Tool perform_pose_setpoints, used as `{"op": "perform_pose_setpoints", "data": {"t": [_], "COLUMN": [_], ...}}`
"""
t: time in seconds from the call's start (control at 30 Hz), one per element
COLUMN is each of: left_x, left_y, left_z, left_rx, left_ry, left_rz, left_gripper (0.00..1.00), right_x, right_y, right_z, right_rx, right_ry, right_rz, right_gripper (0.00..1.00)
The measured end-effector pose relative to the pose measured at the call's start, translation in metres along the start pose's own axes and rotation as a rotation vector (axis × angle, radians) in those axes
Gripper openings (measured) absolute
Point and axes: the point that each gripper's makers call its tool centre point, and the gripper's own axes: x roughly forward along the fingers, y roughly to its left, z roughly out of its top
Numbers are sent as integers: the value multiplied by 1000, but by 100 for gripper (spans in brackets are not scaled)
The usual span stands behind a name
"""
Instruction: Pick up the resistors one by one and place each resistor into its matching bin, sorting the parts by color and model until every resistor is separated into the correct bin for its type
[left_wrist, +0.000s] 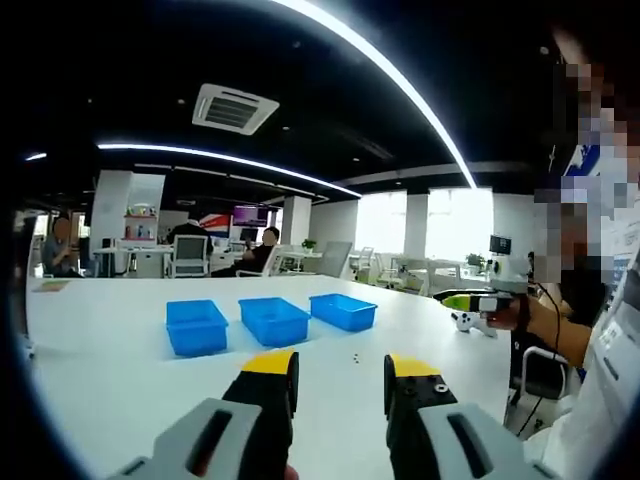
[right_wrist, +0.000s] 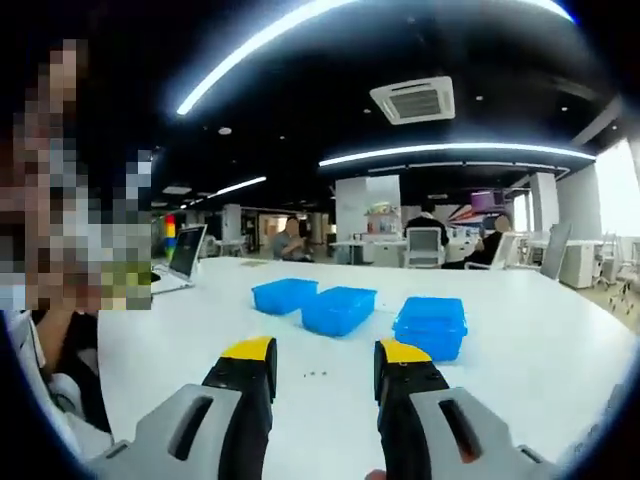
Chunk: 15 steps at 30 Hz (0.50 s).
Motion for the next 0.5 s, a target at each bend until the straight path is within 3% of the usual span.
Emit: {"op": "perform_pose_setpoints", "data": {"t": [0.2, 0.5], "left_x": [1, -1], "left_y": [-2, -1], "left_z": [-1, 0], "left_rx": [1, 1], "left_ry": [2, 0], "left_rz": [-5, -1], "left_gripper": [36, 36], "right_x": [-7, -2], "right_y": [5, 13], "right_z": [-5, -4], "right_rx": [-4, -16], "right_ry": [9, 27], "right_rz": [7, 53], "right_gripper": [41, 46]}}
